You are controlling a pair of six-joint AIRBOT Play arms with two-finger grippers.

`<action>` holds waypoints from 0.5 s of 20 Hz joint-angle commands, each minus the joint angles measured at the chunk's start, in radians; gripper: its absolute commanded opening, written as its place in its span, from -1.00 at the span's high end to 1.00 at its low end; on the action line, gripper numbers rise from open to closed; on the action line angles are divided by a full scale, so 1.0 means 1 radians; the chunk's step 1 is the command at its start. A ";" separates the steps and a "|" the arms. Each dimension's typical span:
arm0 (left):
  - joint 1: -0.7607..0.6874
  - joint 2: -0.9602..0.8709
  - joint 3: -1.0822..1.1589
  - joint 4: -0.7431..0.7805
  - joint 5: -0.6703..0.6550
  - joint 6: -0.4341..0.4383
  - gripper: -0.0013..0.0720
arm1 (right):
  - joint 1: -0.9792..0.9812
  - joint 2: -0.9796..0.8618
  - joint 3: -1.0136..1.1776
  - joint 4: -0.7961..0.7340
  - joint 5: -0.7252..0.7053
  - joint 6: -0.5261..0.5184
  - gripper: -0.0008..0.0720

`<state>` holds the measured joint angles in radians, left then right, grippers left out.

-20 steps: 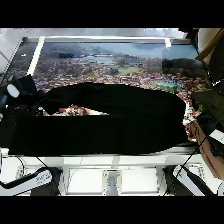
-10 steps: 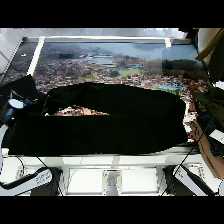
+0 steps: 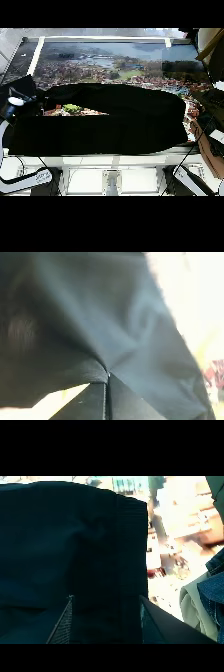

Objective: Fold the clothes and pants, and hang the long-sleeved shirts on hangers.

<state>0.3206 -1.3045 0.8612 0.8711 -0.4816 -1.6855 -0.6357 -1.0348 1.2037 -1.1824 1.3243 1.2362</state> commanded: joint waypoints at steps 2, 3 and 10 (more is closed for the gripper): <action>-0.020 0.006 0.267 0.227 -0.149 0.244 0.96 | 0.000 0.000 0.000 0.001 0.000 0.002 -0.26; -0.042 0.006 0.343 0.306 -0.192 0.274 0.96 | 0.000 0.000 0.000 0.001 0.001 0.002 -0.26; -0.110 -0.040 0.442 0.787 -0.622 0.314 0.95 | 0.000 0.000 0.000 0.002 0.004 0.003 -0.26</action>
<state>0.2165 -1.3167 1.2900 1.4715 -0.8772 -1.3994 -0.6357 -1.0348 1.2037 -1.1816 1.3270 1.2385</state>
